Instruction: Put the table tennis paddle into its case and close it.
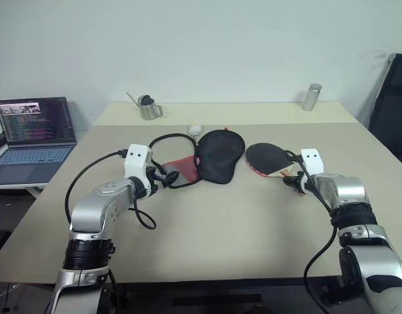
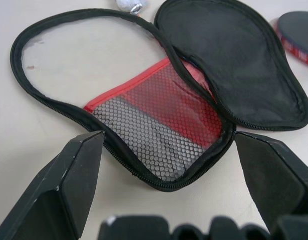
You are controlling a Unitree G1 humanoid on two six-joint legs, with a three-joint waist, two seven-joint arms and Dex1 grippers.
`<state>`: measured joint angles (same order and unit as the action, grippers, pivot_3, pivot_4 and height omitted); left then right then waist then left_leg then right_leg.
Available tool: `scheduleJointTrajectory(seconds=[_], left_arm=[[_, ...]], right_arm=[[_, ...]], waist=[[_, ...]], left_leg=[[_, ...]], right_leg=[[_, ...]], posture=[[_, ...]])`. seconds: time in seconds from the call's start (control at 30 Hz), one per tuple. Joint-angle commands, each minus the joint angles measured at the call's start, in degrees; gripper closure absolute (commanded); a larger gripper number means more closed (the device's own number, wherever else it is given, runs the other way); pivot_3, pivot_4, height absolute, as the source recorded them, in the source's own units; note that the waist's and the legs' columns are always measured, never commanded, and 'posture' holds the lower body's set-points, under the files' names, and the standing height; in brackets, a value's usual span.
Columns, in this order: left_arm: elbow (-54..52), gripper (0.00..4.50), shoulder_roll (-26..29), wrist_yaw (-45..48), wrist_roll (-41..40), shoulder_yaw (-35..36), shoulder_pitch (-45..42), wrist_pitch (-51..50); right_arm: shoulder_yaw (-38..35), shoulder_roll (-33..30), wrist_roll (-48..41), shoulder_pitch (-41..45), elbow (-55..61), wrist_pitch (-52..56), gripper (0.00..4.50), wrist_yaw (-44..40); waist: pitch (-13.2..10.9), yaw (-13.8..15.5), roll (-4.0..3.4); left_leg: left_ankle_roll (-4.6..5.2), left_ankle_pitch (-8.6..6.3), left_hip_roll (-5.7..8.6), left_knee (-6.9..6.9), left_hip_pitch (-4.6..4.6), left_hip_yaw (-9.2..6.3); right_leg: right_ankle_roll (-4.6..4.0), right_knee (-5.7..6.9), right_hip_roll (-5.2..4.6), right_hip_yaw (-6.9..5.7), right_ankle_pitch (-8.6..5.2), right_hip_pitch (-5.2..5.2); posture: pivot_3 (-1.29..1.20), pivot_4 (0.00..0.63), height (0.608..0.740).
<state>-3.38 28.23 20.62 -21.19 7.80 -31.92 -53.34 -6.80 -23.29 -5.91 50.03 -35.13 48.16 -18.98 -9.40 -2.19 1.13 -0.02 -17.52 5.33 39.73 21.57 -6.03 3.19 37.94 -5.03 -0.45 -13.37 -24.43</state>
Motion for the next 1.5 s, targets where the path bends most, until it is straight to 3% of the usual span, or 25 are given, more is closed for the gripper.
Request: scheduleJointTrajectory(seconds=[0.03, 0.17, 0.3, 0.47, 0.7, 0.97, 1.5], left_arm=[[-3.15, 0.00, 1.80, -0.37, 0.34, 2.07, 0.44, 0.14], [-3.59, 0.00, 2.74, -0.69, 0.29, 2.88, 1.10, -0.01], [-3.16, 0.00, 2.88, -1.27, 0.37, 3.26, 0.97, -0.02], [-3.32, 0.00, 1.79, -2.10, 0.32, 2.29, 0.55, -0.25], [-6.07, 0.00, 0.45, -3.53, -0.01, 1.89, 1.40, -1.89], [-10.43, 0.00, 0.18, -4.98, -0.46, 3.23, 3.72, -4.84], [-12.80, 0.00, -0.54, -6.87, -0.32, 3.82, 4.81, -6.29]], right_arm=[[-1.78, -0.38, -1.28, 1.63, 4.59, 2.28, 3.43, 1.49], [-2.57, -0.55, -2.01, 1.91, 12.43, 7.11, 3.43, 2.48], [-3.17, 3.98, -2.83, 6.96, 13.11, 6.31, 3.43, 6.38], [-4.74, 15.24, -2.95, 17.91, -3.06, -5.85, 3.43, 13.94], [-7.35, 23.97, -4.31, 24.19, -25.73, -21.20, 3.43, 18.09], [-7.96, 26.90, -4.52, 24.89, -34.37, -25.68, 3.43, 17.64], [-13.46, 28.07, -9.71, 32.24, -36.07, -26.80, 3.43, 18.52]], waist=[[0.00, 0.11, 0.00], [-0.04, 0.31, -0.06], [-0.04, 0.14, -0.06], [-0.04, -0.84, -0.08], [-0.04, -0.32, -0.07], [-0.06, -1.13, -0.10], [-0.07, -1.36, -0.12]], left_leg=[[0.00, 0.00, 0.00, 0.00, 0.01, -0.01], [0.00, 0.00, 0.03, 0.01, 0.23, -0.03], [0.00, 0.00, 0.03, -0.01, 0.47, 0.09], [-0.02, 0.01, -0.01, -0.12, 0.45, 0.28], [-0.02, 0.02, 0.06, -0.17, 0.54, 0.06], [-0.04, 0.03, 0.02, -0.17, 0.58, 0.07], [-0.07, 0.04, 0.00, -0.19, 0.55, 0.09]], right_leg=[[0.00, -0.01, 0.00, -0.01, 0.00, 0.00], [0.00, -0.02, -0.01, -0.01, 0.00, -0.23], [0.00, 0.06, -0.01, 0.05, 0.00, -0.60], [-0.02, 0.18, 0.02, 0.11, 0.01, -0.80], [-0.02, -0.03, -0.01, 0.07, 0.01, -0.73], [-0.02, 0.04, 0.00, 0.10, 0.01, -0.81], [-0.03, 0.09, 0.04, 0.15, 0.01, -0.82]], posture=[[0.00, 0.150, 0.740], [0.00, 0.150, 0.740], [0.00, 0.150, 0.740], [0.00, 0.150, 0.740], [0.00, 0.150, 0.740], [0.00, 0.150, 0.740], [0.00, 0.150, 0.740]])
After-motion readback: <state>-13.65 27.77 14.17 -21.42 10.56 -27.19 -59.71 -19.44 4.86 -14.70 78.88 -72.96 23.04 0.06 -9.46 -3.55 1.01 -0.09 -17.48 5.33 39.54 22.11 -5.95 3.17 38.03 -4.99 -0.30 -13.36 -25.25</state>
